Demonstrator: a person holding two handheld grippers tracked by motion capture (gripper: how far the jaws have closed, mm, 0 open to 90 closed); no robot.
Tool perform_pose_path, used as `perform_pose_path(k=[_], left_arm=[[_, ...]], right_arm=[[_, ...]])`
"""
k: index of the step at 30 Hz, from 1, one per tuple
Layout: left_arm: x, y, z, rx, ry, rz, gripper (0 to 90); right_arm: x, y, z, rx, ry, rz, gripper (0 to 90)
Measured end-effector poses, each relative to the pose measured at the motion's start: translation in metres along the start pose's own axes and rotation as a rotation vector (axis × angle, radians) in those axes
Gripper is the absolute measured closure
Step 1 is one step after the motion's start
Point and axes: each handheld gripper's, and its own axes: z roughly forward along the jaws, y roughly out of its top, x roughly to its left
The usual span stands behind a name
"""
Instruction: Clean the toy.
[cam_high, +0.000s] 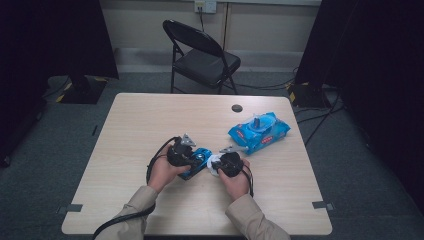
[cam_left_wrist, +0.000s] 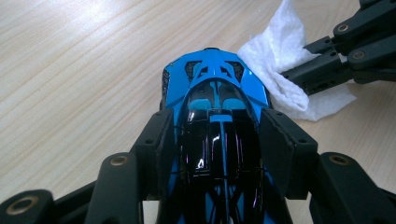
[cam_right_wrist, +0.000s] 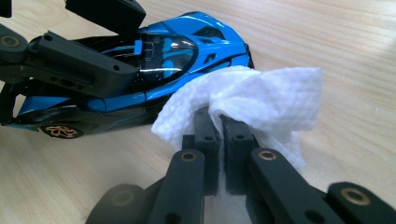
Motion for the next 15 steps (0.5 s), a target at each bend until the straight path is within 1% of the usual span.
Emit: perform_pose_path(k=[7, 15], left_arm=[[0.000, 0.000, 0.000, 0.001, 0.002, -0.004, 46.8], [-0.001, 0.000, 0.000, 0.000, 0.004, -0.005, 46.8]], right_arm=[[0.007, -0.002, 0.000, 0.000, 0.022, -0.011, 87.0], [0.019, -0.004, 0.002, 0.007, 0.054, -0.023, 87.0]])
